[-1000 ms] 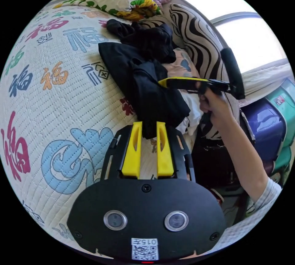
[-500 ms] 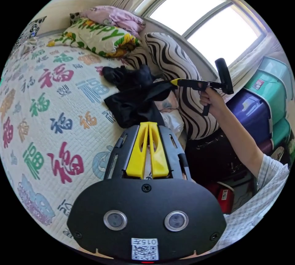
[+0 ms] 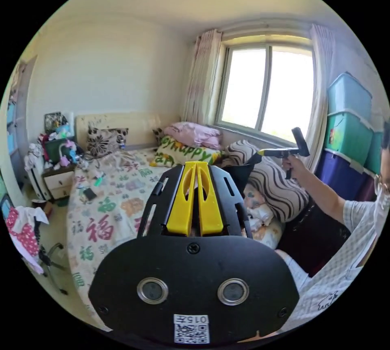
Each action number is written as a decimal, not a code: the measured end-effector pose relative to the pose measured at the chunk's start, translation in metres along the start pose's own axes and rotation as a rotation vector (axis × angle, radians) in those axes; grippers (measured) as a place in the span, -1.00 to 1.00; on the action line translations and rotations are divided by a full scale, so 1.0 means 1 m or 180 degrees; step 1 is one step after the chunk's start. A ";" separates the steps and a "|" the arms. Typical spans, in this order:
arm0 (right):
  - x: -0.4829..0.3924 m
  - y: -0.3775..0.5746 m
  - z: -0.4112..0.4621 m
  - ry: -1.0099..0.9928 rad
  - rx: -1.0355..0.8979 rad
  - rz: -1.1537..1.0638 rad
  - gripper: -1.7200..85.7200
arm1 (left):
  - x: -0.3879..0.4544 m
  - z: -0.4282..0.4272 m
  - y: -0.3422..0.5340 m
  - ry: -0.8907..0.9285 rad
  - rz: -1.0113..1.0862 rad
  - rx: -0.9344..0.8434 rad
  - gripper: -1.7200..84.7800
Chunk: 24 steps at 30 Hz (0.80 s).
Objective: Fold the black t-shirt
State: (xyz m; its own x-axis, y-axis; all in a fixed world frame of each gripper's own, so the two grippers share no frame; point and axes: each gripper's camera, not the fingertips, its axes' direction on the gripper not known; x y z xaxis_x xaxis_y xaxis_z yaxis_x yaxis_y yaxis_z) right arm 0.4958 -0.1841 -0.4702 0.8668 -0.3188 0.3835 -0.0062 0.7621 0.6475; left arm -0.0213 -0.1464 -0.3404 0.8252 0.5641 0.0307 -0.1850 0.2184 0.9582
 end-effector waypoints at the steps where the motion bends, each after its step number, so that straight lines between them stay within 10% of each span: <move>1: -0.017 0.013 0.006 -0.0088 -0.0116 -0.0155 -0.98 | 0.000 -0.001 0.007 -0.0029 0.0025 -0.0108 -0.98; 12: -0.088 0.271 0.098 -0.0544 -0.1754 0.0159 -0.98 | 0.016 0.158 0.225 0.0915 -0.0974 -0.2009 -0.78; 24: -0.072 0.340 0.147 -0.0975 -0.1973 0.0542 -0.97 | 0.088 0.320 0.138 0.0643 -0.0703 -0.2315 -0.63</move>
State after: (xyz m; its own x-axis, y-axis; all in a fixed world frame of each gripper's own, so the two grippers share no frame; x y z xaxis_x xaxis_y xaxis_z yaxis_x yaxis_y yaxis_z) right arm 0.3578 0.0148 -0.1807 0.6994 -0.2415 0.6727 0.2345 0.9666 0.1032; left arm 0.1966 -0.3211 -0.1143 0.7834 0.5655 -0.2578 -0.3886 0.7694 0.5070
